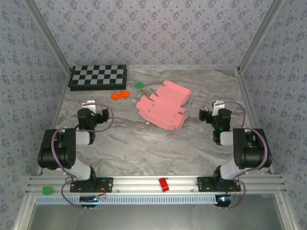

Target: Fold the paper box

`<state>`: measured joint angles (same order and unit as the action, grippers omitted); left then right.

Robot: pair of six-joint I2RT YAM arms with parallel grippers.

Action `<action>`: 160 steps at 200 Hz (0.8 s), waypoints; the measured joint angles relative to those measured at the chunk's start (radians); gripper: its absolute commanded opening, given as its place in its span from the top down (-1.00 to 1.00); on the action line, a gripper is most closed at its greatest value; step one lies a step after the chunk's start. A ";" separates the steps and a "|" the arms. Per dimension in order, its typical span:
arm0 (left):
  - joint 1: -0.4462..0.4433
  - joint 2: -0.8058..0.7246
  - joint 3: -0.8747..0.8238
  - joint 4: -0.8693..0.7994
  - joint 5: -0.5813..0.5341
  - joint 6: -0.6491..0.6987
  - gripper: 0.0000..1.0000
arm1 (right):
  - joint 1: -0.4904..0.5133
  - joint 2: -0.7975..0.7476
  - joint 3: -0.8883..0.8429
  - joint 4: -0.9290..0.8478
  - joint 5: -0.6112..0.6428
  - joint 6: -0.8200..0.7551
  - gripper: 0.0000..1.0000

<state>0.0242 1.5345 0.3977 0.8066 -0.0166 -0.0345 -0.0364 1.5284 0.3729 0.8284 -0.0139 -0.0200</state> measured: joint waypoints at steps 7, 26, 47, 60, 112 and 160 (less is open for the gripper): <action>0.000 0.000 0.000 0.000 0.000 0.000 -0.99 | 0.000 0.000 0.000 0.000 0.000 0.000 -0.99; 0.000 0.000 0.000 0.000 0.000 0.000 -0.99 | 0.001 0.000 0.000 0.000 0.004 0.000 -0.99; 0.000 0.000 0.000 0.000 -0.004 0.000 -0.99 | 0.008 0.000 0.000 0.000 0.018 0.000 -0.99; 0.000 0.000 0.000 0.000 -0.005 0.000 -0.99 | 0.008 0.000 0.000 0.000 0.018 0.000 -0.99; 0.000 0.000 0.000 0.000 -0.007 0.000 -0.99 | 0.003 0.000 0.000 0.000 0.016 0.000 -0.99; 0.000 0.000 0.000 0.000 -0.007 0.000 -0.99 | 0.003 0.000 0.000 0.000 0.014 0.000 -0.99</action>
<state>0.0242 1.5345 0.3977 0.8062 -0.0235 -0.0345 -0.0330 1.5284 0.3729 0.8288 0.0002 -0.0200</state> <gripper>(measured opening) 0.997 0.994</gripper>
